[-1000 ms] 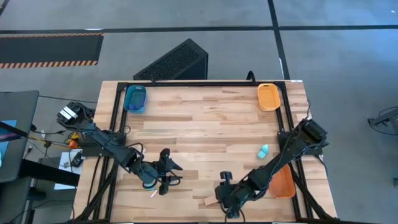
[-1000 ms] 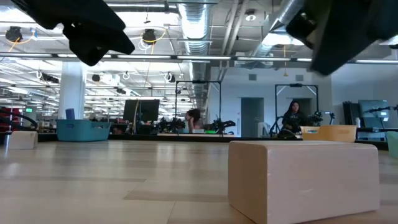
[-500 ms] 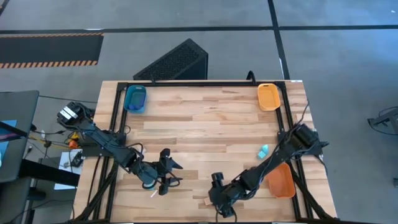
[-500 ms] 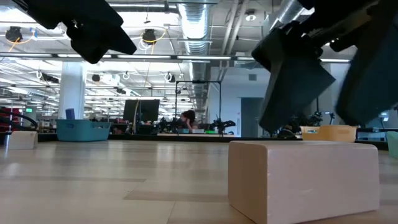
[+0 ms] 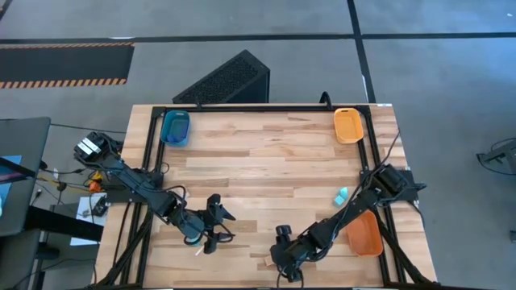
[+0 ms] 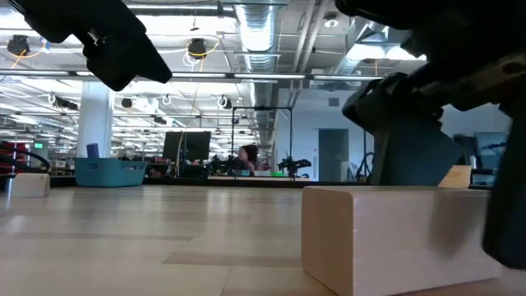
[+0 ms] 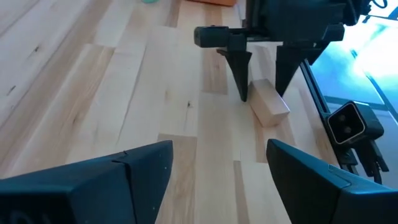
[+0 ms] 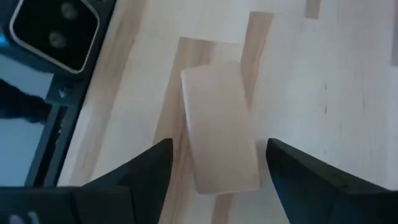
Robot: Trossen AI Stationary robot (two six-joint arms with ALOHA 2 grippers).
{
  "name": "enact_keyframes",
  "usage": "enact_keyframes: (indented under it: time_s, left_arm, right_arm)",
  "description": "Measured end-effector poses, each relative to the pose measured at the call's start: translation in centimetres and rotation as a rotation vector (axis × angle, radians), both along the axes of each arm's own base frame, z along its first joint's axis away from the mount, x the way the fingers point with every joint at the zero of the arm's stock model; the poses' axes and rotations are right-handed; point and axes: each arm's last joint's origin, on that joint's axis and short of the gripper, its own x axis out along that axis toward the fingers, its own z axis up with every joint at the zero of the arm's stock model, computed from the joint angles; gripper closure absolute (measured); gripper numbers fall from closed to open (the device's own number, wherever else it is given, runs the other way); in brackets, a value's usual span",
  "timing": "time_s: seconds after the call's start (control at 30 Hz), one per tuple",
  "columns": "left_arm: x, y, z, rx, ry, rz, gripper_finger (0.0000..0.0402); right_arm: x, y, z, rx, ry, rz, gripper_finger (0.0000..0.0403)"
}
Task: Sort & place blocks by color
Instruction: Put the bottom right brown block into the yellow bin, then put the top left brown block into the yellow bin
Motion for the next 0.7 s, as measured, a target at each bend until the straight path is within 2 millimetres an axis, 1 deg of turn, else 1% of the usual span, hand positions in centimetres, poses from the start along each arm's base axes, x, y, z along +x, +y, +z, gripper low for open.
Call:
enact_keyframes:
  time_s: [0.07, 0.17, 0.37, 0.47, 0.5, 0.6, 0.7]
  left_arm:
    - [0.0, 0.0, 0.0, 0.002, -0.001, 0.005, 0.0154]
    - [0.1, 0.3, 0.0, 0.018, -0.004, 0.035, 0.0154]
    - [0.4, 1.0, -0.1, 0.031, -0.01, 0.098, 0.0154]
    - [0.7, 1.5, -0.1, 0.022, -0.006, 0.116, 0.0155]
    - [0.8, 1.6, -0.1, 0.017, -0.002, 0.11, 0.0155]
    - [1.2, 2.0, 0.0, 0.015, 0.007, 0.082, 0.0155]
    - [1.8, 2.4, 0.6, -0.009, -0.005, 0.093, 0.0155]
  right_arm:
    - [0.1, -0.2, 0.4, 0.023, 0.0, -0.032, 0.0149]
    - [0.7, -0.5, 1.2, 0.064, -0.015, -0.078, 0.0195]
    - [2.1, -0.9, 2.6, 0.1, -0.043, -0.119, 0.0323]
    - [2.4, -1.4, 3.2, 0.114, 0.002, -0.185, 0.0383]
    - [2.3, -1.5, 3.6, 0.112, 0.017, -0.2, 0.0392]
    - [1.7, -1.7, 5.1, 0.095, 0.009, -0.229, 0.0388]
    - [0.1, -1.8, 6.9, 0.017, -0.024, -0.265, 0.0394]
